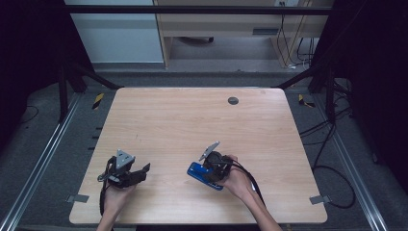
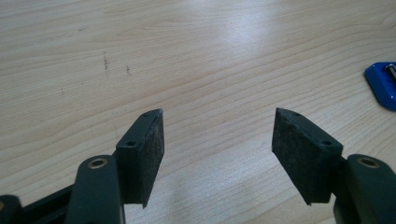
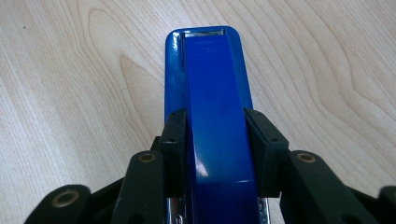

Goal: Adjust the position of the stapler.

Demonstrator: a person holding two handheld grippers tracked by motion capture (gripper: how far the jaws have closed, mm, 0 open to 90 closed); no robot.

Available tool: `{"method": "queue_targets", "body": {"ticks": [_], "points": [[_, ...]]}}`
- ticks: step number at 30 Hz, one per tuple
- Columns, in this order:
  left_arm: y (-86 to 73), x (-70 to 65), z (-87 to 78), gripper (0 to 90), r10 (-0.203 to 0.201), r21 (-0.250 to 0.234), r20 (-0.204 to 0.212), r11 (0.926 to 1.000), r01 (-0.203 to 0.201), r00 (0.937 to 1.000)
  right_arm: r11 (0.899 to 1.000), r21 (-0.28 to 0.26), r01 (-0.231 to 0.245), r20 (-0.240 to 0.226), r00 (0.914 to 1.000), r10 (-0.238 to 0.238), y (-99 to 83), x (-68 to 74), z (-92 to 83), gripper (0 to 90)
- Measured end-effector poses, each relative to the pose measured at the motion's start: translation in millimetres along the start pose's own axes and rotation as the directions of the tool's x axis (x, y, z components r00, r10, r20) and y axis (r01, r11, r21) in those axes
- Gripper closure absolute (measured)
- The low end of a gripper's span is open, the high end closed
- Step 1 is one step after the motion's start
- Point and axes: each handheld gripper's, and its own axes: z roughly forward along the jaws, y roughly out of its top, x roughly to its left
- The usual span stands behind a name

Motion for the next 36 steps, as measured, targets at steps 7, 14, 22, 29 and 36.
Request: {"method": "queue_targets", "body": {"ticks": [7,14,22,29,36], "points": [[0.1,0.1,0.3,34.0,0.003,0.004,0.000,1.0000,-0.003,1.0000,0.999,0.001,0.043,-0.012,0.9990,-0.043,-0.1,-0.8,-1.0,65.5],[0.1,0.4,0.1,34.0,0.000,0.002,-0.001,1.0000,0.000,1.0000,0.998,0.011,0.054,-0.028,0.9981,-0.054,-0.2,-1.3,-3.0,65.9],[0.1,0.5,0.2,34.0,0.002,0.005,-0.001,1.0000,-0.002,1.0000,0.991,-0.018,0.135,-0.072,0.9881,-0.136,-0.9,-1.1,-17.7,65.9],[-0.1,1.4,0.3,34.0,-0.004,0.003,0.001,1.0000,0.004,1.0000,0.970,-0.016,0.244,-0.138,0.9598,-0.244,-3.9,2.7,-23.9,65.9],[-0.2,0.7,0.3,33.9,-0.001,0.005,0.009,1.0000,0.001,1.0000,0.941,-0.010,0.338,-0.192,0.9229,-0.334,-8.5,5.8,-17.6,65.9]]}}
